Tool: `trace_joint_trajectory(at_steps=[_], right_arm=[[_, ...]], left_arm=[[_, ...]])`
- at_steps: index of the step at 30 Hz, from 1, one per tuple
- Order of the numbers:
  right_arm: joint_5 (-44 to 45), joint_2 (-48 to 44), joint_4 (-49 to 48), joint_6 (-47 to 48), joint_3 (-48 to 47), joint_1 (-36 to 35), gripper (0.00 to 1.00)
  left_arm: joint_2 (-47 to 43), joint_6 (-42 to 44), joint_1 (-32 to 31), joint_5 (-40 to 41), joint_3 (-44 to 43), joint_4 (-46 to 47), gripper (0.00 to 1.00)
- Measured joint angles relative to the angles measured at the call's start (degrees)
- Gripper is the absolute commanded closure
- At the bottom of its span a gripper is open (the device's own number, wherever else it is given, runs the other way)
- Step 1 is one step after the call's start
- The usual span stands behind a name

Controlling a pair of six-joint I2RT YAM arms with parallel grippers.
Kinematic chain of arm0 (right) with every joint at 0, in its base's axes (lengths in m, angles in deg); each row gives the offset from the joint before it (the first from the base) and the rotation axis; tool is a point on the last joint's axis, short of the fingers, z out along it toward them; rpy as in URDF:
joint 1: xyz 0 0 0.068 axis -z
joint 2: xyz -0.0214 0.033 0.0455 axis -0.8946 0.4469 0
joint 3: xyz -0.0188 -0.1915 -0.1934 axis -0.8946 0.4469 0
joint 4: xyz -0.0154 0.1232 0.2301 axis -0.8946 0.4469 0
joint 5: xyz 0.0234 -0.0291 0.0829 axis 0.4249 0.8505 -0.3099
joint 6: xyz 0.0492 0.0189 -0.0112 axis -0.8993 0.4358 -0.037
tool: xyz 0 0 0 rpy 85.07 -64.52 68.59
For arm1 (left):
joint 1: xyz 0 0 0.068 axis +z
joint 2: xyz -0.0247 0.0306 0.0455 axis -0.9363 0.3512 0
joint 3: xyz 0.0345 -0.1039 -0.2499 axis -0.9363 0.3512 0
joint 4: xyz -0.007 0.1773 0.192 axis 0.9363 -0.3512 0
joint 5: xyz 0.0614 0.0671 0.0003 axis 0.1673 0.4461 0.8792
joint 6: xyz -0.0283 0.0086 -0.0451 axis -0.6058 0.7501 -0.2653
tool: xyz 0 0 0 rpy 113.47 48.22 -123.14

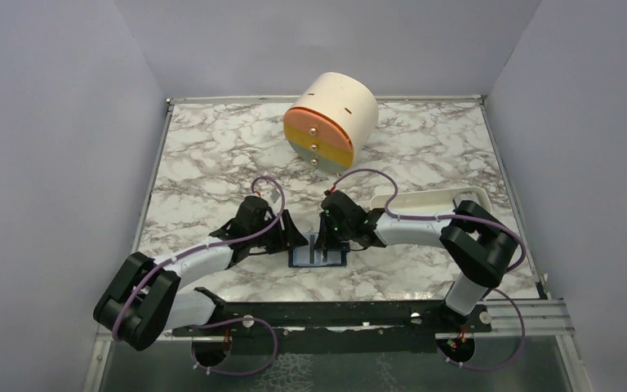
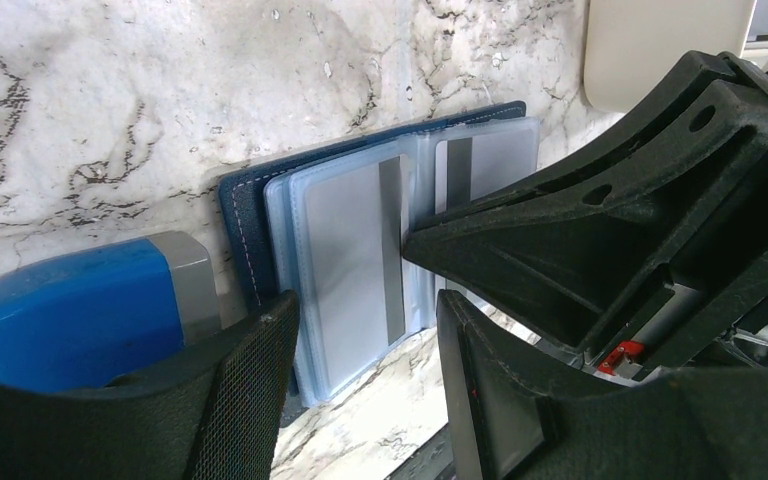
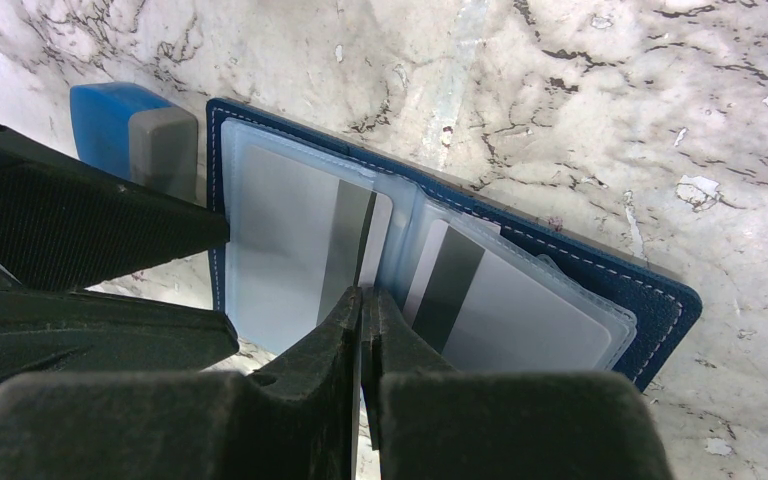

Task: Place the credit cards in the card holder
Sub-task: Turn over the card slot in the card holder.

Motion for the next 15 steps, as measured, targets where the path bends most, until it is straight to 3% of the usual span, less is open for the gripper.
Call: trace_joint_trajectory(at_steps=[15], right_arm=[[-0.09, 0.0, -0.98, 0.0, 0.46, 0.02, 0.96]], left_arm=[[0.02, -1.95, 0.07, -1.92, 0.74, 2.97, 0.44]])
